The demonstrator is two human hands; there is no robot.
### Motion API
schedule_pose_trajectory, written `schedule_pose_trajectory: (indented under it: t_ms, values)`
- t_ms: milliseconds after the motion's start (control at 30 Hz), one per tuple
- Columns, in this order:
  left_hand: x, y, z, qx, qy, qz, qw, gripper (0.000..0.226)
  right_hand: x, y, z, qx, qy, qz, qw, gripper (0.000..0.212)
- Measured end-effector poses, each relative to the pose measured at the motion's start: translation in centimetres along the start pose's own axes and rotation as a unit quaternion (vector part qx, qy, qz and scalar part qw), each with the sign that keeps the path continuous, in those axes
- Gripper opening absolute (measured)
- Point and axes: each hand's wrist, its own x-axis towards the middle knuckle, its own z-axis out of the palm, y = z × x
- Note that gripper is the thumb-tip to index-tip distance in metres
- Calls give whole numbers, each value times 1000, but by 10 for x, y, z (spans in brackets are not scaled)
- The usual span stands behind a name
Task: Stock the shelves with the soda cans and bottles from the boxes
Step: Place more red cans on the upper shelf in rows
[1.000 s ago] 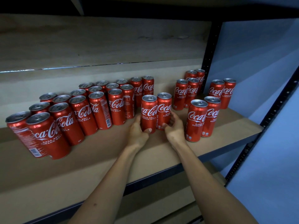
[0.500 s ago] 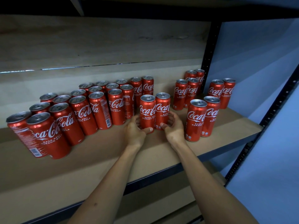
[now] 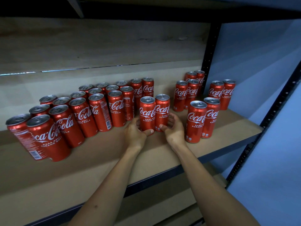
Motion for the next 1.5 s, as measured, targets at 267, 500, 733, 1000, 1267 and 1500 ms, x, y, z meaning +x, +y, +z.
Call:
schedule_pose_trajectory:
  t_ms: [267,500,733,1000,1267,1500]
  values:
    - [-1,0,0,3,0,-2,1000,70,-1,-2,-1,-9,-3,1,1000,59]
    - [-1,-3,-1,17,-16,-5,1000,75,-1,2,0,-47,0,-19,999,60]
    - [8,1,-34,90,-17,35,995,59,-13,-9,1,-183,120,-131,967,53]
    - [46,69,-93,92,-19,160,983,28,-19,-117,9,-214,86,-301,925,32]
    - [104,128,-97,216,-27,254,943,25,62,-189,19,-404,-79,-273,870,32]
    - [158,137,-61,287,-67,195,936,35,154,-179,22,-467,-227,-263,813,39]
